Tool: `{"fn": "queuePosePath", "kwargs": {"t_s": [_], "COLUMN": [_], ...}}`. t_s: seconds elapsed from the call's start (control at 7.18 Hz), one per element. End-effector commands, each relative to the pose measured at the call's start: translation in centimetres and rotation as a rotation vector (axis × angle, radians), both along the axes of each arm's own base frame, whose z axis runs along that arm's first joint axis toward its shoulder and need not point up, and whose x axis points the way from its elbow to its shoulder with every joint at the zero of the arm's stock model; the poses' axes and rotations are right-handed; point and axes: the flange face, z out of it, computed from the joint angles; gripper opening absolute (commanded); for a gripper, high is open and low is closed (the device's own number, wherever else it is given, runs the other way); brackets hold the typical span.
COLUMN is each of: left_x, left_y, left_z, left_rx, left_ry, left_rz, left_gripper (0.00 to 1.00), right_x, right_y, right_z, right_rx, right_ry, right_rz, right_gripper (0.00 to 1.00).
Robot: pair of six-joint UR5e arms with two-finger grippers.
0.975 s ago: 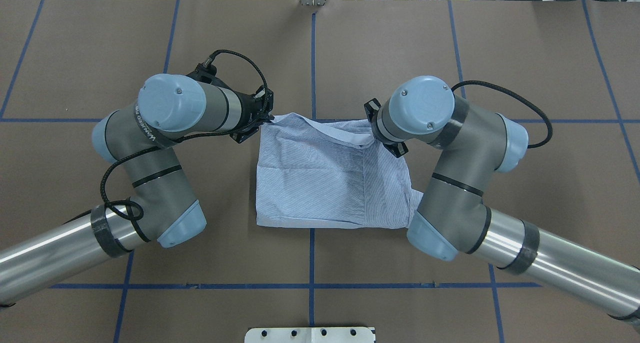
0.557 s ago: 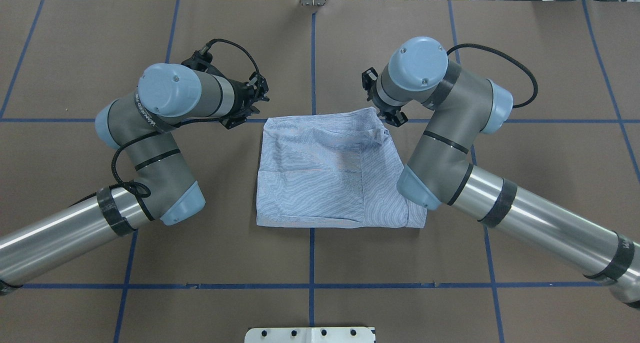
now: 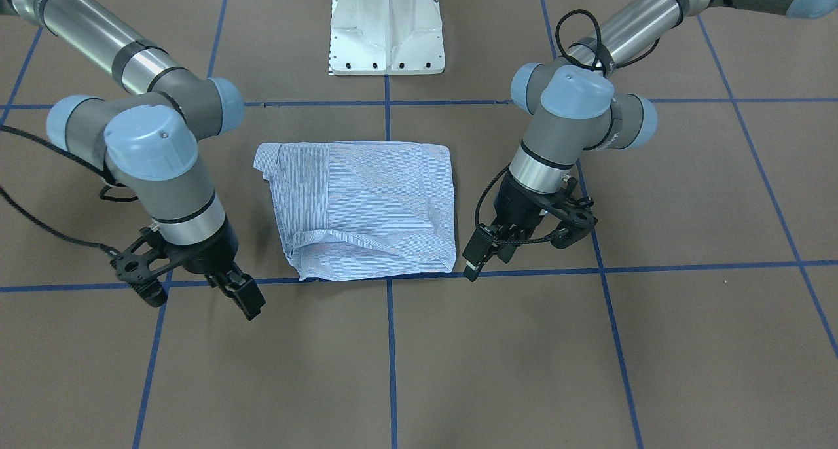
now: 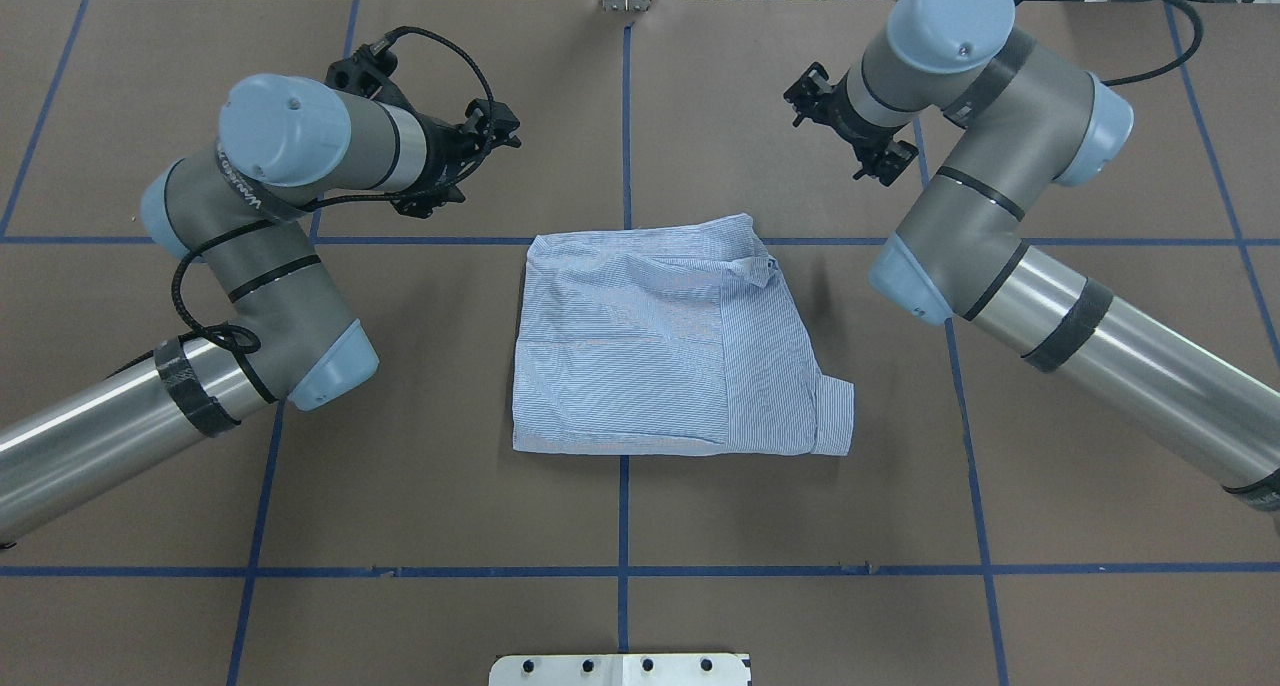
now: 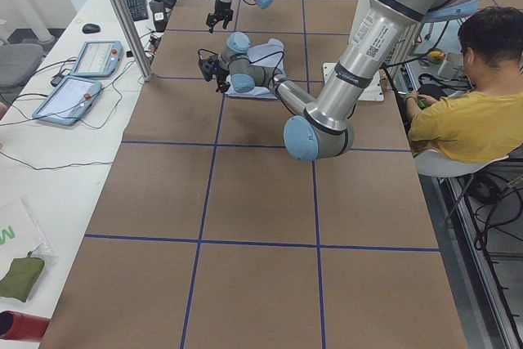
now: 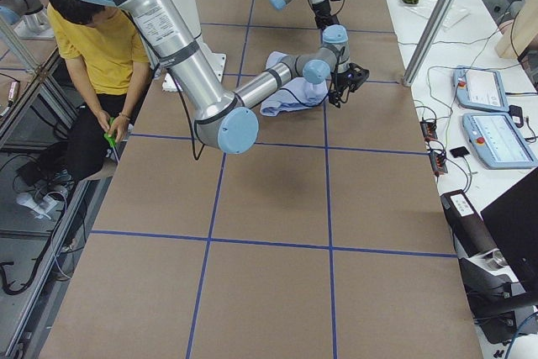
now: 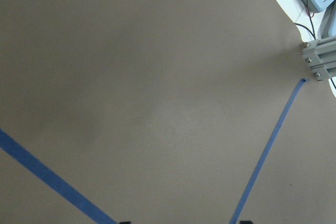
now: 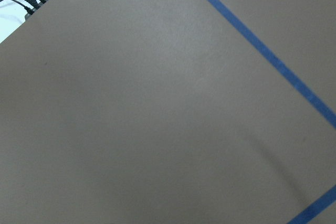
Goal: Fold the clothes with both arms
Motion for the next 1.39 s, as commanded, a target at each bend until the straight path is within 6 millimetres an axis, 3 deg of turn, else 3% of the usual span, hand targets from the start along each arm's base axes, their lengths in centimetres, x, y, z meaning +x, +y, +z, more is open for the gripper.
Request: {"fn": "queuePosePath", "kwargs": {"t_s": [0.0, 0.14, 0.28, 0.56, 0.84, 0.98, 1.11, 1.25], "left_x": [-6.7, -10.0, -14.7, -26.8, -37.3, -42.2, -43.2, -43.6], "left_y": [1.3, 1.7, 0.8, -1.0, -3.2, -3.7, -3.8, -3.8], "left_z": [2.0, 4.2, 7.8, 15.6, 25.1, 28.6, 30.1, 30.7], "left_rx": [0.238, 0.320, 0.425, 0.647, 0.744, 0.737, 0.718, 0.668], "left_ry": [-0.120, -0.188, -0.298, -0.527, -0.692, -0.731, -0.732, -0.725], "left_rz": [0.113, 0.160, 0.219, 0.384, 0.526, 0.551, 0.589, 0.604], "left_gripper": [0.99, 0.99, 0.99, 0.99, 0.99, 0.99, 0.99, 0.99], "right_x": [6.9, 11.0, 16.5, 28.6, 37.4, 39.3, 41.0, 41.3], "right_y": [-1.2, -1.0, -1.8, -1.6, 1.4, 2.7, 3.1, 3.4], "right_z": [4.8, 8.0, 10.4, 16.0, 23.0, 25.3, 26.5, 27.1], "right_rx": [0.135, 0.192, 0.259, 0.347, 0.390, 0.388, 0.367, 0.341], "right_ry": [0.071, 0.123, 0.144, 0.132, 0.178, 0.200, 0.207, 0.199], "right_rz": [-0.196, -0.260, -0.346, -0.469, -0.538, -0.611, -0.679, -0.735], "right_gripper": [1.00, 1.00, 1.00, 1.00, 1.00, 1.00, 1.00, 1.00]}}
